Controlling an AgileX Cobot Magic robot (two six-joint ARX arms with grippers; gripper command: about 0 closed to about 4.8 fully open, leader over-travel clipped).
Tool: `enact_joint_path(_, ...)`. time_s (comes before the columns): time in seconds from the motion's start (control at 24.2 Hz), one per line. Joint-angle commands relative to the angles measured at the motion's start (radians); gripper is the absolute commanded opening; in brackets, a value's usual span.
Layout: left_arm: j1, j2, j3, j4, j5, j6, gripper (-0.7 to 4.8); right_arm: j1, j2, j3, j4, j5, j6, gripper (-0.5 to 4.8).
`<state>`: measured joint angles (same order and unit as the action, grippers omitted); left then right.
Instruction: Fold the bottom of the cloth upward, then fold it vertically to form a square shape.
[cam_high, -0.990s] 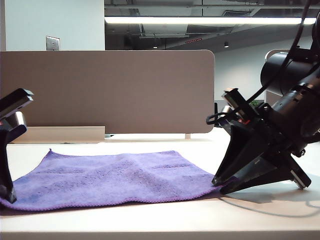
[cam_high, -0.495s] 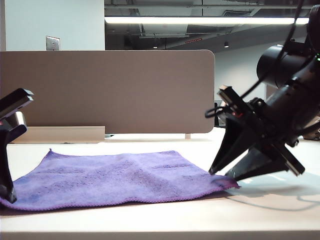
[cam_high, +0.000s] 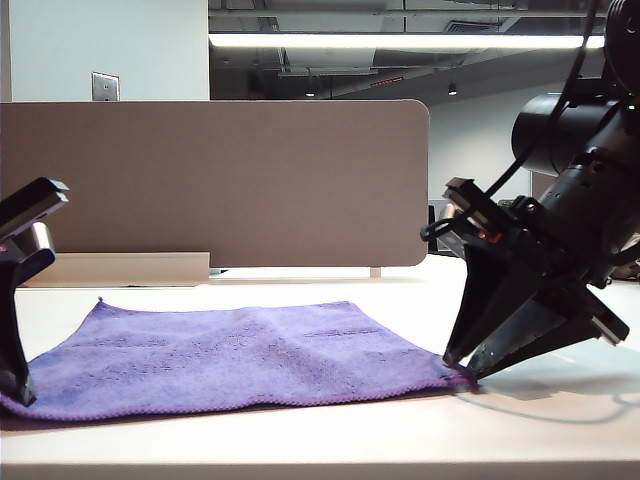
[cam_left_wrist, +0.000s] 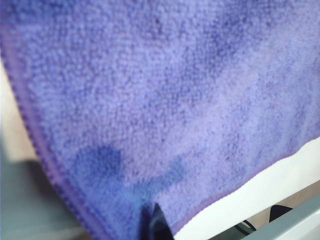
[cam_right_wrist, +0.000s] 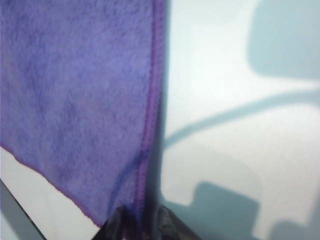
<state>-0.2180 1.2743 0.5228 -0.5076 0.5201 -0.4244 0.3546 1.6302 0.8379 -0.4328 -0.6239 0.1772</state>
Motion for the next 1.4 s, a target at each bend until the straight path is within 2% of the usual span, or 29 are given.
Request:
enact_joint_path(0.04, 0.000, 0.006, -0.008, 0.001, -0.052, -0.003, 0.55, 0.002, -0.003, 0.002, -0.014, 0.000, -0.021, 1.27)
enact_joint_path(0.41, 0.000, 0.006, -0.008, 0.000, -0.051, -0.002, 0.55, 0.003, 0.005, 0.001, -0.015, -0.010, -0.021, 1.26)
enact_joint_path(0.54, 0.000, 0.006, -0.008, 0.000, -0.051, -0.002, 0.55, 0.003, 0.033, 0.001, -0.018, -0.064, -0.021, 1.26)
enact_joint_path(0.74, 0.000, 0.006, -0.008, 0.000, -0.048, -0.002, 0.55, 0.005, 0.053, 0.002, -0.012, -0.070, -0.021, 1.24)
enact_joint_path(0.99, 0.000, 0.006, -0.008, 0.000, -0.048, -0.002, 0.47, 0.004, 0.053, 0.002, -0.010, -0.070, -0.021, 0.73)
enact_joint_path(1.11, 0.000, 0.006, -0.008, 0.000, -0.048, -0.003, -0.07, 0.004, 0.053, 0.002, -0.008, -0.070, -0.021, 0.18)
enact_joint_path(1.16, 0.000, 0.006, -0.008, 0.000, -0.048, -0.002, -0.06, 0.004, 0.053, 0.002, -0.008, -0.070, -0.023, -0.02)
enact_joint_path(1.4, 0.000, 0.006, -0.008, -0.003, -0.044, -0.003, -0.06, 0.004, 0.049, 0.002, -0.019, -0.076, -0.025, -0.01)
